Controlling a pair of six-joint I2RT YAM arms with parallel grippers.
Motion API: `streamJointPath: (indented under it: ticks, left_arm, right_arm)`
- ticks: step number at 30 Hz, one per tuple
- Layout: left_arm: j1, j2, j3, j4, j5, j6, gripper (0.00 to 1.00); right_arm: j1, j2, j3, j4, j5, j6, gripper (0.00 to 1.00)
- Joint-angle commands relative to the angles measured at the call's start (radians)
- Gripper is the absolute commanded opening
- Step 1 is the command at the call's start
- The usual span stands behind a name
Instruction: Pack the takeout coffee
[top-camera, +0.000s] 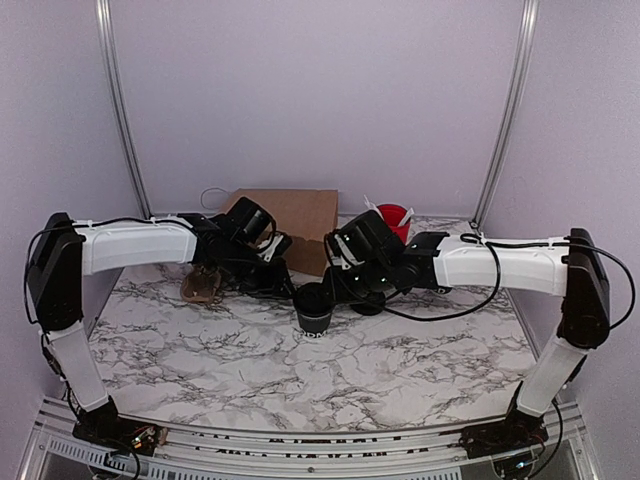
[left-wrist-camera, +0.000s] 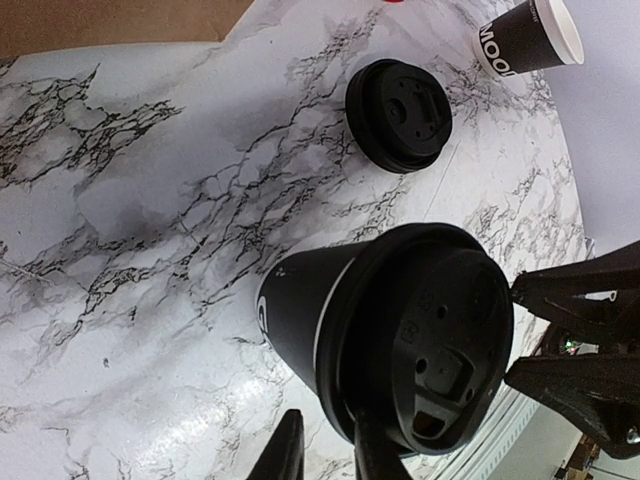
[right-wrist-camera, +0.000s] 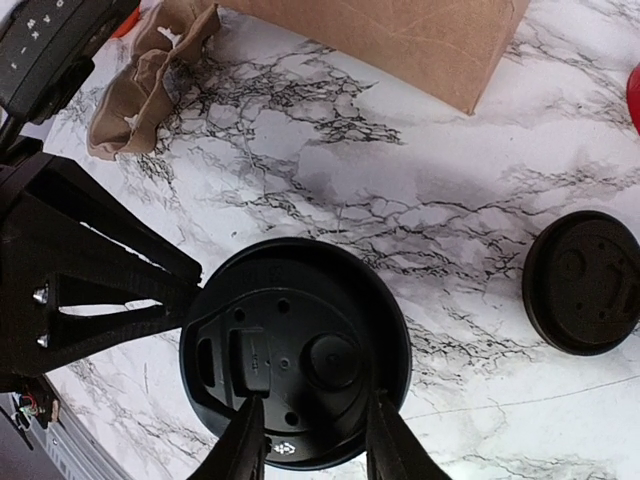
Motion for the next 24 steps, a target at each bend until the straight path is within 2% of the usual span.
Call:
streamJointPath:
  ticks: [1, 7, 24]
  left_arm:
    - [0.011, 0.020, 0.029, 0.002, -0.010, 0.020, 0.18]
    - [0.011, 0.007, 0.016, 0.005, 0.029, 0.001, 0.18]
    - [0.005, 0.000, -0.064, 0.045, 0.045, -0.034, 0.17]
  right_arm:
    - [-0.008, -0.032, 0.001, -0.011, 0.019, -0.004, 0.34]
    - [-0.041, -0.015, 0.000, 0.011, -0.033, -0.027, 0.34]
    - [-0.020, 0.030, -0.015, 0.020, -0.083, -0.008, 0.31]
